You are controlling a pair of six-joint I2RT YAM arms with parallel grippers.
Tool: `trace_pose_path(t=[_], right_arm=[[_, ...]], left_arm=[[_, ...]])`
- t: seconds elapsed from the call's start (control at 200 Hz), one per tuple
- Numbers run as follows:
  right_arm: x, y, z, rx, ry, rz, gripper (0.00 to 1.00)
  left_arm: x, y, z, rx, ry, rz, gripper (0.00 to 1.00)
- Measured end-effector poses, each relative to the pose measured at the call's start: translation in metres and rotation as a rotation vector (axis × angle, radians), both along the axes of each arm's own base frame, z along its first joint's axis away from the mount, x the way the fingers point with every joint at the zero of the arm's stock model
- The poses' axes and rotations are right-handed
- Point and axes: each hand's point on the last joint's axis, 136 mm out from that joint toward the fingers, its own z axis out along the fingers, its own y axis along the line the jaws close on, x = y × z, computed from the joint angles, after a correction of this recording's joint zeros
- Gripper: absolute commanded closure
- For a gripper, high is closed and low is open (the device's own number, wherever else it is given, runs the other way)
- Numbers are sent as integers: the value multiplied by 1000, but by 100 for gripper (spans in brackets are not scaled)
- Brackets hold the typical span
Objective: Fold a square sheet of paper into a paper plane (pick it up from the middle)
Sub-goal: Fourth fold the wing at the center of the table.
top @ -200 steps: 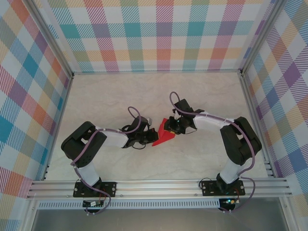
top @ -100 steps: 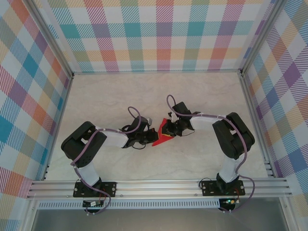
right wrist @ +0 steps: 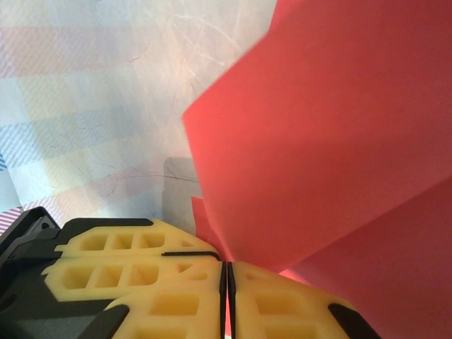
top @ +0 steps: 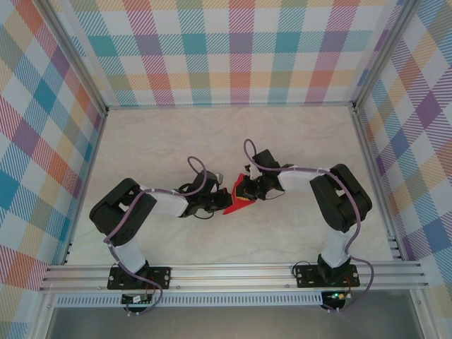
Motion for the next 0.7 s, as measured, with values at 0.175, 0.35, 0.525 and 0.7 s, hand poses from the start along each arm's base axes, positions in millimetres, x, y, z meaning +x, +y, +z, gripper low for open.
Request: trace_pose_path(t=[0.175, 0.35, 0.525, 0.7], right_arm=[[1, -3, -7, -30, 8, -6, 88], [5, -5, -9, -68, 4, -18, 88], [6, -6, -13, -88, 15, -22, 89], [6, -6, -14, -90, 18, -21, 89]], left_arm=[[0, 0, 0, 0, 0, 0, 100], [0, 0, 0, 2, 2, 0, 100], [-1, 1, 1, 6, 6, 0, 100], [-3, 2, 3, 8, 14, -3, 96]])
